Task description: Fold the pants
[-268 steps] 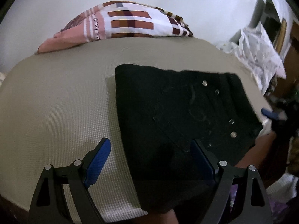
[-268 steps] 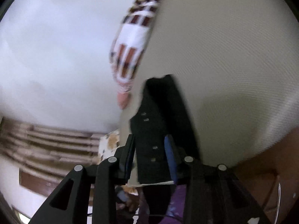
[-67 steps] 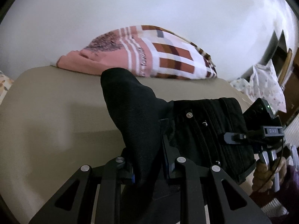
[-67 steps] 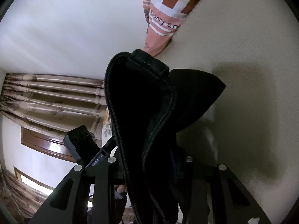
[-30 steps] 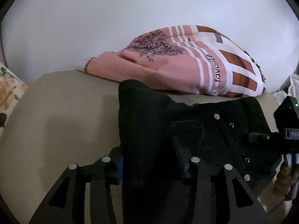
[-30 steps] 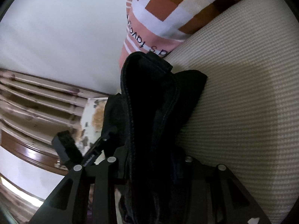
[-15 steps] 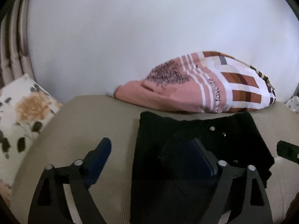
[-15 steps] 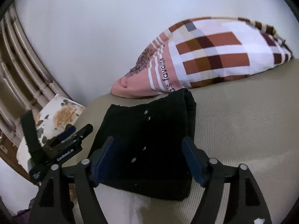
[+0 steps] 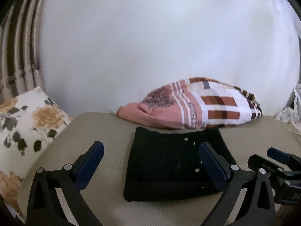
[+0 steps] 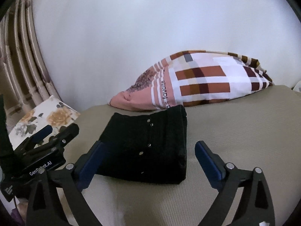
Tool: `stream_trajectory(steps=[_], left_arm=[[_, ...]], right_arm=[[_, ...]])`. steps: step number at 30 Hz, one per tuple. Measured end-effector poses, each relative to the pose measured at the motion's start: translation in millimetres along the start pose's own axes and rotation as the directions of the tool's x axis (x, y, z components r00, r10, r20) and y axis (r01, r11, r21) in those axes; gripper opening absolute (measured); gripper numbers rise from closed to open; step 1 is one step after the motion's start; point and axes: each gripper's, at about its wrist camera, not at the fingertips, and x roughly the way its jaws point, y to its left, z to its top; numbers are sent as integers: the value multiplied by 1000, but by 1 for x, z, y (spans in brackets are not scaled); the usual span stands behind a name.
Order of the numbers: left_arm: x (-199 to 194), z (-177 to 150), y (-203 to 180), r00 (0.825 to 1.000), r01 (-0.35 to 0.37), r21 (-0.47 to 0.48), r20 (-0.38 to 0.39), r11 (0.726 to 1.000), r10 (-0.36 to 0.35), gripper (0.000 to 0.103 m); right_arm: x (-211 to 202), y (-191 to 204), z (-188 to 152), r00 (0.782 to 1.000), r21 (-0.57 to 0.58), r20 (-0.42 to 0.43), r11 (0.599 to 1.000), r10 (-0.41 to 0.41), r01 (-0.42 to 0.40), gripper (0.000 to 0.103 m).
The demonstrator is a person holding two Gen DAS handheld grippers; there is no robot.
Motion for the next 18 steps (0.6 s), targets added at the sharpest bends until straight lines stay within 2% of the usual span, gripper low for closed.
stream_trajectory(steps=[6,9,12,16,18], left_arm=[[-53,14,2,993,-85,-28,74,996,87,103],[-74,23,6,994,-23,-52,103,998,28,103],[-85,31,6,994,47,-53,98,997,-42,103],[-87,37,0,994,97,-54,55,994,-94,103],[-90,36,-1,993,94,-67,71,993,-89,103]], right_arm=[[-37,2,2,999,5,46,1000,-3,2,97],[-56,2,5,997,6,81,1000,0,-1,99],[-72,4,7,994,0,108,1000,11,-11,100],[-87,11,8,991,-26,136,1000,5,-1,100],[-91,12,8,990,-23,139,1000,10,-7,100]])
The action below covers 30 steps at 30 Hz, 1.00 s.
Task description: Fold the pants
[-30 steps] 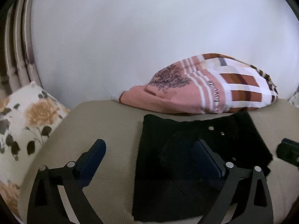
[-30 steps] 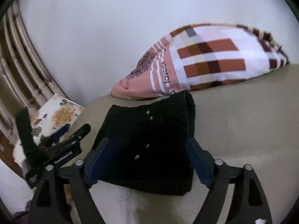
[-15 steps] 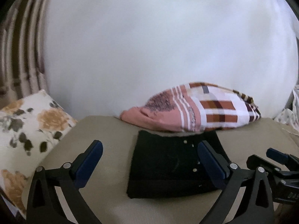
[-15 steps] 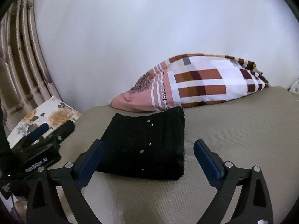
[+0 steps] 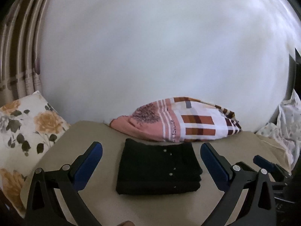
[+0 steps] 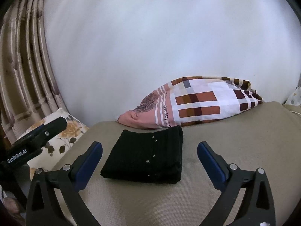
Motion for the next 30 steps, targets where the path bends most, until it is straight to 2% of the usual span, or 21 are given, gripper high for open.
stream_trajectory(steps=[3,7,13,18,22,30], left_arm=[[-9,-2,1,997,-33,-11,65,999,33,103],[-13,-1,6,997,-23,-46,69,999,26,103],[-10,1,8,998,-42,-38,35,998,43,103],[-7,-4,2,999,-45,20,5,999,45,103],[-8,-10,-7,995,-96,79,14,992,96,103],[-4,-15,-12,997,-73,87,-17,993,75,103]], right_arm=[[-5,1,1,1000,-3,11,1000,-4,4,101],[-11,1,1,1000,2,16,1000,-9,9,101],[-14,0,2,1000,5,14,1000,-7,7,102],[-21,4,1,1000,-13,16,1000,-2,2,102],[-23,5,-1,1000,-19,11,1000,-6,6,102],[-18,4,-5,1000,-19,-13,1000,-15,15,103]])
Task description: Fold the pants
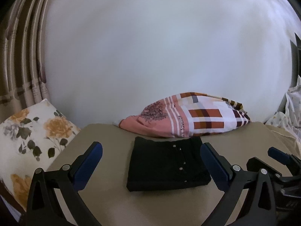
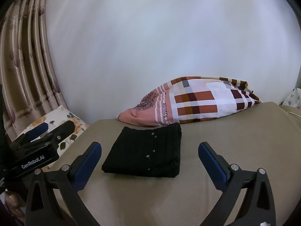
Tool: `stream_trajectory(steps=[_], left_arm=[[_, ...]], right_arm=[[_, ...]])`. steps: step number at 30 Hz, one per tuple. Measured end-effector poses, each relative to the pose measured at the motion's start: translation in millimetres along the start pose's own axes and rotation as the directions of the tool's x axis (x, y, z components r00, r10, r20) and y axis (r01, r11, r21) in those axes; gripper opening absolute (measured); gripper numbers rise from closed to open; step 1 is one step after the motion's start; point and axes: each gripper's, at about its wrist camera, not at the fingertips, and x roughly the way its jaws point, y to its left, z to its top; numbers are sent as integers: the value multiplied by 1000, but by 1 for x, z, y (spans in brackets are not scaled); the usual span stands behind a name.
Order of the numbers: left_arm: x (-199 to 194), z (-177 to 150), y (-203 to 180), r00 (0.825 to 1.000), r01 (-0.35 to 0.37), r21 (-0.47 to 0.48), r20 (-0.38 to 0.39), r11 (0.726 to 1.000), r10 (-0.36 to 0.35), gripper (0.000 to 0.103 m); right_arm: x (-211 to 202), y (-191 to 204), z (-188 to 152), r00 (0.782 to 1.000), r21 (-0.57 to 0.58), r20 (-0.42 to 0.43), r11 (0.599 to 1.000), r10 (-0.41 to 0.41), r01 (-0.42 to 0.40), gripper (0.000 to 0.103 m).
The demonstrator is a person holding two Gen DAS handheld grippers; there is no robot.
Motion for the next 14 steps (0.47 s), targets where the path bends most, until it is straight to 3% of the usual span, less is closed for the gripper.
stream_trajectory(steps=[6,14], left_arm=[[5,-9,1,1000,-18,-29,-2,999,18,103],[15,-14,2,999,7,-50,-52,999,-10,103]], right_arm=[[7,2,-5,1000,-7,-28,1000,-5,5,103],[16,2,-13,998,-10,-64,1000,-15,14,103]])
